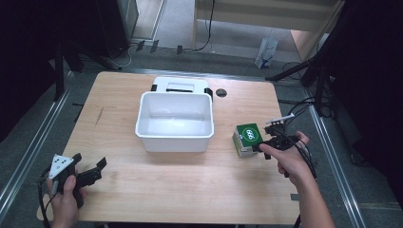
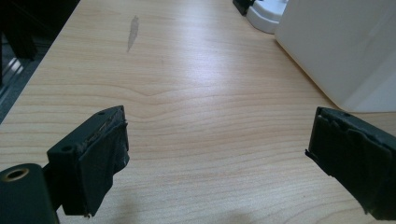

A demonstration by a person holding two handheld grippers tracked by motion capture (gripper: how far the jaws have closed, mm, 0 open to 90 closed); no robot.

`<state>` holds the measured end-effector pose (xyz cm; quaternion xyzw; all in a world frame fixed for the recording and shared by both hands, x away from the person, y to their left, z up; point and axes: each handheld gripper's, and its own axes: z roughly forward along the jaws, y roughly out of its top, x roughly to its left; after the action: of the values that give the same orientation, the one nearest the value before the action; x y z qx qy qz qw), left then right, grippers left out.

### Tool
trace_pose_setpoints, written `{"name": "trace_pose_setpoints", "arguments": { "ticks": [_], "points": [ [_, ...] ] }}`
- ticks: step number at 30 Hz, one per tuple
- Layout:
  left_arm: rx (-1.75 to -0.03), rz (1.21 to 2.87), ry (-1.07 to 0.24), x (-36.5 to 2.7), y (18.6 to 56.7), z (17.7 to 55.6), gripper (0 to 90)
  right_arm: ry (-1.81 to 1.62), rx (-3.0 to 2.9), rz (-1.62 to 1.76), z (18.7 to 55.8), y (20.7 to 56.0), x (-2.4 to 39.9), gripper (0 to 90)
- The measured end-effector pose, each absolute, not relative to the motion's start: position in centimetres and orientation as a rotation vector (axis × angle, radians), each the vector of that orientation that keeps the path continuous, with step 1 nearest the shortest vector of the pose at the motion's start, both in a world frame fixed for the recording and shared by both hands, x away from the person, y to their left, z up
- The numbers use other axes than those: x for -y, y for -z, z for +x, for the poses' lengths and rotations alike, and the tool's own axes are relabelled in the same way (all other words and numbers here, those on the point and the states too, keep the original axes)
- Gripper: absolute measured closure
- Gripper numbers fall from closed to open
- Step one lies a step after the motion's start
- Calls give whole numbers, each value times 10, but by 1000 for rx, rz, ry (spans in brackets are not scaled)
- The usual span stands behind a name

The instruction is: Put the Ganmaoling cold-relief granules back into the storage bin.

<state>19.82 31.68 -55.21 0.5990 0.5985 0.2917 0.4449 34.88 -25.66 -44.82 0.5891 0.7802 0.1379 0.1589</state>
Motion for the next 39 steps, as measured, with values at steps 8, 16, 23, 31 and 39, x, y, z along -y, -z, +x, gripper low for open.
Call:
{"name": "trace_pose_setpoints", "arguments": {
  "ticks": [8,16,23,31,39],
  "points": [
    [-1483,1488,-720,-317,552,199,56,-283,-2336,1682,376,439,237,0],
    [-1482,1496,-714,-316,552,199,55,-259,-2413,1672,390,443,222,0],
    [-1480,1501,-716,-316,552,199,56,-244,-2414,1720,404,446,212,33],
    [-1477,1506,-714,-316,552,200,56,-275,-2394,1737,409,441,204,62],
    [-1477,1513,-717,-315,552,200,56,-138,-2388,1781,415,458,192,43]
  ]
}}
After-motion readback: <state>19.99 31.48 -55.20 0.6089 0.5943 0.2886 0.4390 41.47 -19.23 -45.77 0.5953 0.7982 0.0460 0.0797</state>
